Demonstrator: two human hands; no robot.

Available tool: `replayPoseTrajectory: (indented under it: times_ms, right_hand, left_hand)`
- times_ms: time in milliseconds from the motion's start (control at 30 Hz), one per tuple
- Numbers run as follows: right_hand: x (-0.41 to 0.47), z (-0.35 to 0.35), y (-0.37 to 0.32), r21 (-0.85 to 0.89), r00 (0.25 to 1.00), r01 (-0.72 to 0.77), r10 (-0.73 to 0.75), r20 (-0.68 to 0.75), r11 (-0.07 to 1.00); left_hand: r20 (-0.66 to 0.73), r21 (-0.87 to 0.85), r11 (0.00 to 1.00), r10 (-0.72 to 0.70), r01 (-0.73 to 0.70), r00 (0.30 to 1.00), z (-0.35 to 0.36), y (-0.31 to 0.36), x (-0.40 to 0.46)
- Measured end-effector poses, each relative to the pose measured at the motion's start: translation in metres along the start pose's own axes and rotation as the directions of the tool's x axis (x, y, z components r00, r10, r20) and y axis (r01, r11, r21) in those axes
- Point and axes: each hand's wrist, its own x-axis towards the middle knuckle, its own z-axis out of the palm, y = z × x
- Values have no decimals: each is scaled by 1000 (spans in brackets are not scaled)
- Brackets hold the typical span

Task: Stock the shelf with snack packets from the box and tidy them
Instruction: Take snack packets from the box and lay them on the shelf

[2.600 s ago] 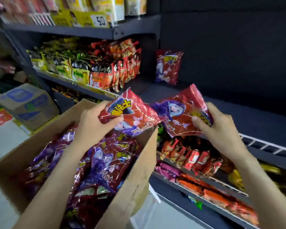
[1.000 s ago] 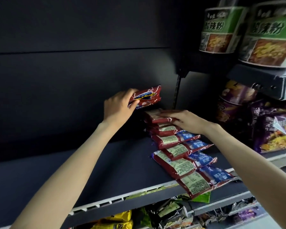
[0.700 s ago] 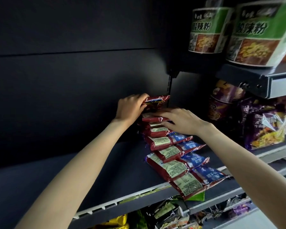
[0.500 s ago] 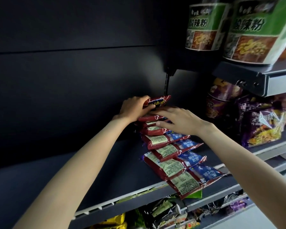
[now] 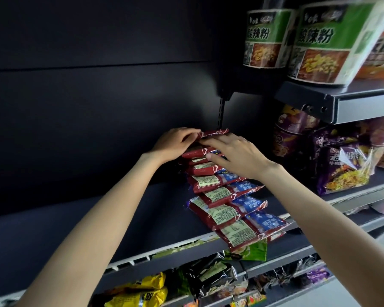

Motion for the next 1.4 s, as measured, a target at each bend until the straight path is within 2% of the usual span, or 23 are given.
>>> replayPoseTrajectory:
  times_ms: [100,200,333,433,533,633,733,867,933,1033,1100,1267,1333,1400]
  right_hand:
    - [-12,-8,-10,11,994,13,-12,-108,1000]
    - [-28,-14,-30,4,962,41,-39,-271,999]
    - [-57,-16,-78,-13,825,98,-88,-558,995]
    - [-80,-8,-125,36,770,190,-126,-626,981]
    - [-101,9,-170,118,806,315,-199,-558,942]
    - [-120,29,-216,203,877,391,-296,-380,898]
    - [-134,44,-260,259,905,425,-402,-139,867]
    - [-142,57,-341,335,807,532,-585,77,778]
    - [-144,59,-383,380,749,587,-658,79,714]
    - [-140,62,-450,453,671,647,-740,44,614]
    - [-137,66,-497,496,625,670,-780,24,552]
    - [-121,92,-614,530,574,681,-817,42,506]
    - [-110,108,-656,514,569,670,-815,106,535]
    - [-98,124,-694,474,575,646,-790,214,598]
  left_hand:
    - [-51,136,991,-3,10,999,-16,15,-17]
    - [-152,280,960,74,-29,986,-33,34,-53]
    - [-329,439,893,261,-98,908,-52,56,-138]
    - [-384,482,873,281,-68,880,-58,65,-223]
    - [-392,468,881,136,70,910,-62,75,-314]
    - [-282,465,838,-164,284,945,-71,84,-401]
    - [-173,475,765,-403,434,899,-84,93,-477]
    - [-263,356,707,-552,611,791,-106,108,-589]
    - [-326,330,635,-617,698,716,-113,111,-644]
    - [-423,266,497,-709,826,563,-128,108,-721]
    - [-444,248,426,-748,870,493,-140,100,-767]
    - [-369,312,348,-813,884,450,-182,50,-863]
    - [-318,329,330,-843,885,433,-198,17,-892]
    - [-258,346,358,-852,867,455,-213,-19,-914]
